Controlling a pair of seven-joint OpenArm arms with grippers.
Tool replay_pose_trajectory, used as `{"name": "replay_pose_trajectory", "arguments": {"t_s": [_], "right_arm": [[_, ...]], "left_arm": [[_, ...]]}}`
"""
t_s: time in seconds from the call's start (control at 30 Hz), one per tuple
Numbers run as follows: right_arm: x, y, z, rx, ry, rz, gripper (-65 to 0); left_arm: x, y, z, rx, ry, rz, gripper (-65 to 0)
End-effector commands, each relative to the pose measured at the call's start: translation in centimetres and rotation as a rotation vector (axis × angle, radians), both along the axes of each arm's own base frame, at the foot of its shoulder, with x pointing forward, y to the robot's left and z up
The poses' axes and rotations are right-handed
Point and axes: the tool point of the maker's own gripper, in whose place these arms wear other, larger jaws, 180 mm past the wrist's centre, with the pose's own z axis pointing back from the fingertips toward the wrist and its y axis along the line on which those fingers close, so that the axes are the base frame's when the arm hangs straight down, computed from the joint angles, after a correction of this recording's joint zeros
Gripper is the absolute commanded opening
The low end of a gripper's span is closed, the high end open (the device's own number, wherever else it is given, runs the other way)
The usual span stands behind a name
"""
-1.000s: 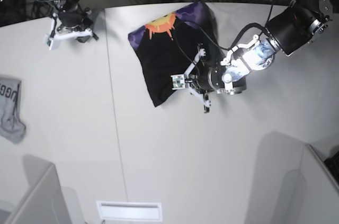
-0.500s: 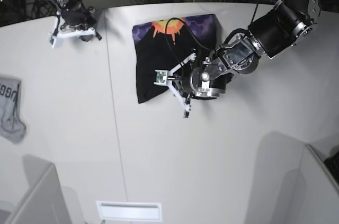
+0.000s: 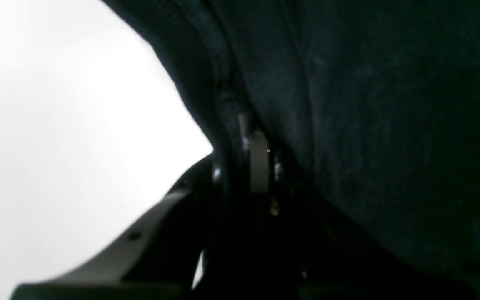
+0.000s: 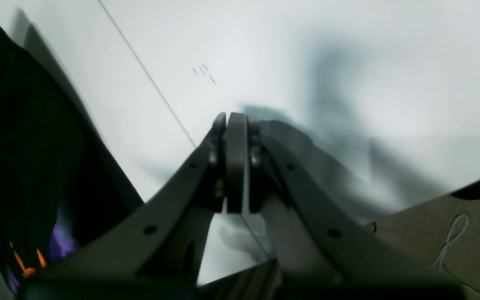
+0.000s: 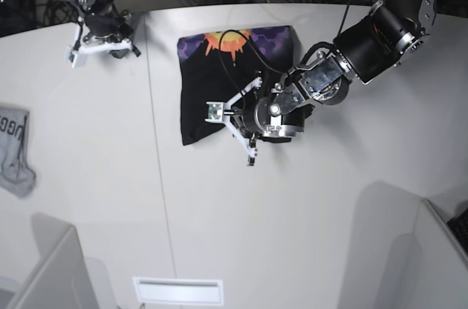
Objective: Fold the T-shirt properly
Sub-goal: 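Grasp the bundle edge with the left gripper and drag it to straighten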
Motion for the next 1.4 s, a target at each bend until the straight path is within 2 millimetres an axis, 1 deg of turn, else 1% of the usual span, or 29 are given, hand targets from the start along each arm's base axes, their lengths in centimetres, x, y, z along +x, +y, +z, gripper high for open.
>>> {"name": "replay_pose_trajectory", "arguments": {"t_s": [0.0, 0.17, 0.27, 0.4, 0.5, 0.6, 0.63, 0.7, 0.73, 0.8, 0.87, 0.93, 1.03, 1.1, 1.17, 1.23, 1.27, 1.3, 1.37], "right_arm": [[0.5, -0.2, 0.7, -0.010, -0.030, 0.002, -65.0], [0.5, -0.1, 0.6, -0.009, -0.028, 0.003, -65.0], [0.5, -0.1, 0.6, -0.009, -0.028, 0.003, -65.0], [0.5, -0.1, 0.6, -0.008, -0.027, 0.002, -65.0], [0.4, 0.0, 0.5, -0.007, -0.024, 0.004, -65.0], [0.4, 0.0, 0.5, -0.007, -0.024, 0.004, -65.0], [0.4, 0.0, 0.5, -0.005, -0.024, 0.004, -65.0], [0.4, 0.1, 0.5, -0.005, -0.025, 0.005, -65.0], [0.4, 0.1, 0.5, -0.003, -0.025, 0.004, -65.0], [0.4, 0.1, 0.5, -0.003, -0.025, 0.004, -65.0], [0.4, 0.1, 0.5, -0.003, -0.025, 0.004, -65.0], [0.4, 0.1, 0.5, -0.003, -0.025, 0.004, -65.0], [0.3, 0.1, 0.5, -0.003, -0.023, 0.004, -65.0], [0.3, 0.1, 0.5, -0.005, -0.022, 0.005, -65.0], [0.3, 0.1, 0.6, -0.007, -0.026, 0.013, -65.0], [0.6, 0.4, 0.9, -0.016, -0.050, 0.060, -65.0], [0.8, 0.4, 1.1, -0.022, -0.066, 0.089, -65.0], [0.9, 0.6, 1.3, -0.025, -0.080, 0.114, -65.0], [1.3, 0.9, 1.8, -0.036, -0.118, 0.157, -65.0]], "left_arm": [[-0.7, 1.3, -1.1, 0.065, 0.027, -0.006, -65.0], [-0.6, 1.1, -0.9, 0.065, 0.018, -0.010, -65.0], [0.3, 0.8, 0.0, 0.063, -0.011, -0.022, -65.0], [1.4, 0.7, 0.9, 0.054, -0.035, -0.016, -44.9], [1.7, 0.0, 1.9, 0.032, -0.057, -0.029, -30.1], [1.8, -0.6, 2.7, 0.014, -0.074, -0.040, -20.1], [1.9, -0.8, 3.0, 0.005, -0.081, -0.043, -17.8], [2.4, -1.2, 4.1, -0.022, -0.100, -0.034, -14.6], [2.7, -1.7, 4.9, -0.048, -0.115, -0.029, -14.0], [3.5, -2.6, 6.4, -0.094, -0.142, -0.014, -14.2], [4.9, -2.7, 8.5, -0.142, -0.183, 0.023, -14.2], [5.8, -2.8, 10.3, -0.182, -0.218, 0.045, -14.2], [6.2, -3.6, 12.7, -0.243, -0.262, 0.052, -14.2], [6.2, -3.7, 14.2, -0.282, -0.291, 0.060, -14.8], [5.8, -3.3, 15.5, -0.330, -0.311, 0.088, -17.3], [5.7, -2.1, 16.7, -0.383, -0.330, 0.151, -22.1], [5.7, -1.1, 17.3, -0.410, -0.343, 0.193, -26.5], [5.6, -0.2, 17.5, -0.426, -0.349, 0.228, -31.6], [5.4, 1.9, 17.9, -0.450, -0.363, 0.303, -46.4]]}}
